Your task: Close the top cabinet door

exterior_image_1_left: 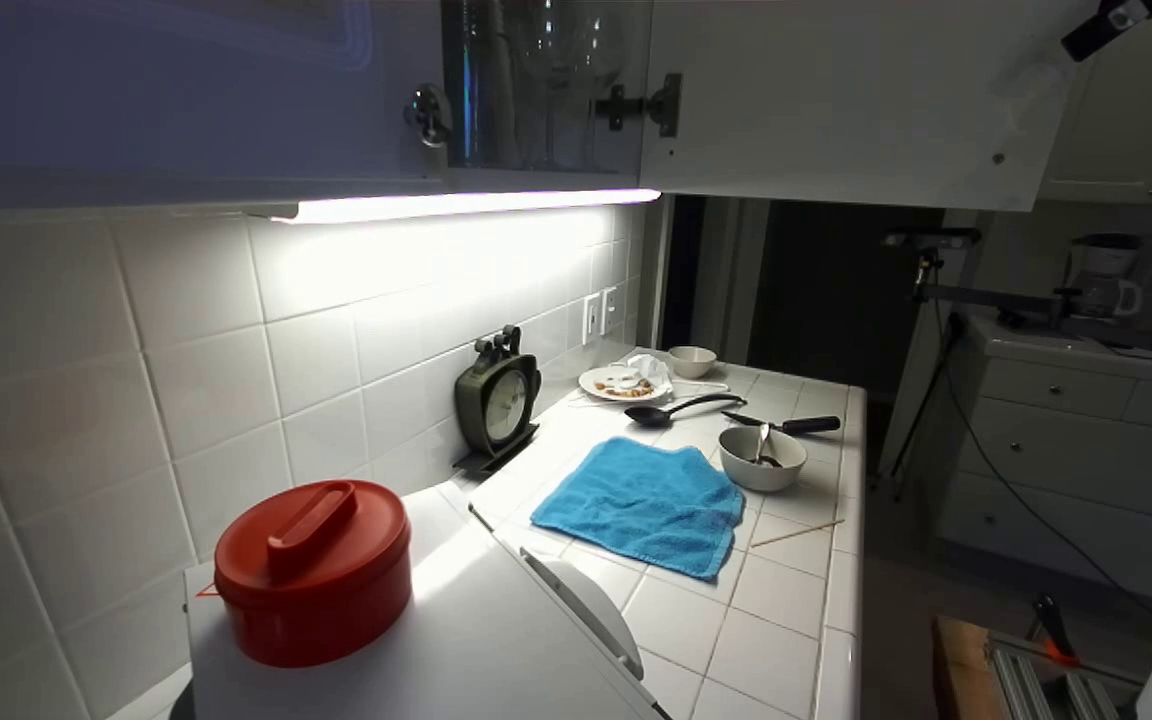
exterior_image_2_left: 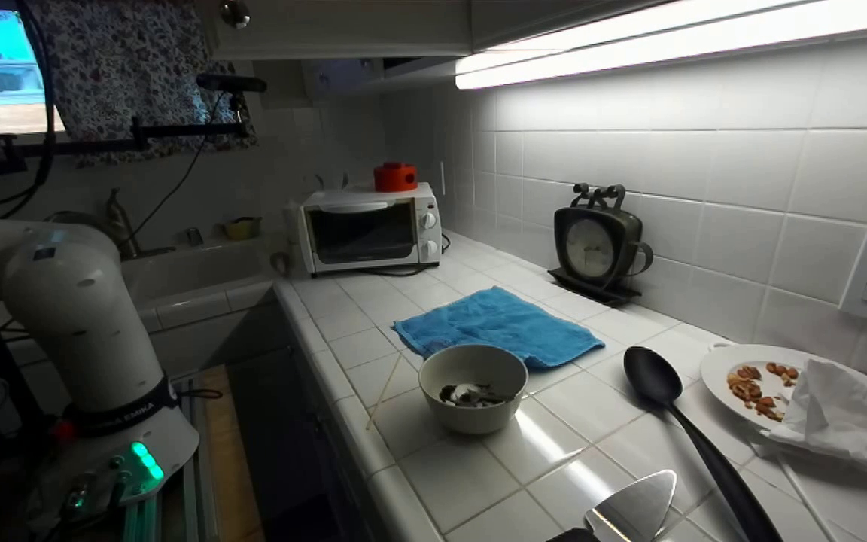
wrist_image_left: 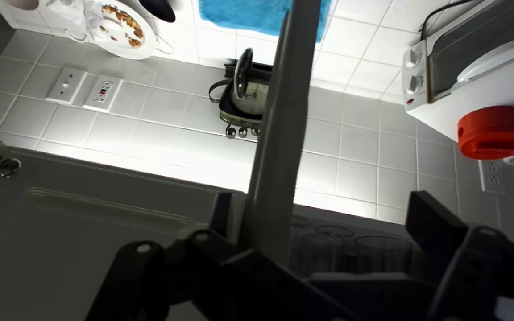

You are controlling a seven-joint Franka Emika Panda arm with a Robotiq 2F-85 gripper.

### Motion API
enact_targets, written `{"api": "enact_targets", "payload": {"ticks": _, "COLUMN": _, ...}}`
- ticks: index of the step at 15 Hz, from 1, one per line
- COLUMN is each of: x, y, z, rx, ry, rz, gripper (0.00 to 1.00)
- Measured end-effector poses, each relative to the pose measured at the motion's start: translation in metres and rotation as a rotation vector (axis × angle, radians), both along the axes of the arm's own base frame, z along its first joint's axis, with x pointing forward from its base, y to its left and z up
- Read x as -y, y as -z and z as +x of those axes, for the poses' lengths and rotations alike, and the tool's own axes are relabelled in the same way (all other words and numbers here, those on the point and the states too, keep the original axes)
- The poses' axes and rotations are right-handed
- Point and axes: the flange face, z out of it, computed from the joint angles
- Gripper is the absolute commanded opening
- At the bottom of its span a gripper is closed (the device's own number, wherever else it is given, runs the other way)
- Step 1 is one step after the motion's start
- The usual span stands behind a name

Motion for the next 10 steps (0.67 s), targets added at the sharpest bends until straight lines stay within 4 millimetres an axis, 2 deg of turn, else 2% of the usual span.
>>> {"api": "enact_targets", "payload": {"ticks": 6, "x": -0.026, "y": -0.001, "z": 0.002, "rx": 0.000, "ry": -0.089, "rz": 0.001, "gripper": 1.00}}
{"api": "enact_targets", "payload": {"ticks": 10, "x": -0.041, "y": 0.000, "z": 0.016, "rx": -0.009, "ry": -0.148, "rz": -0.009, "gripper": 1.00}}
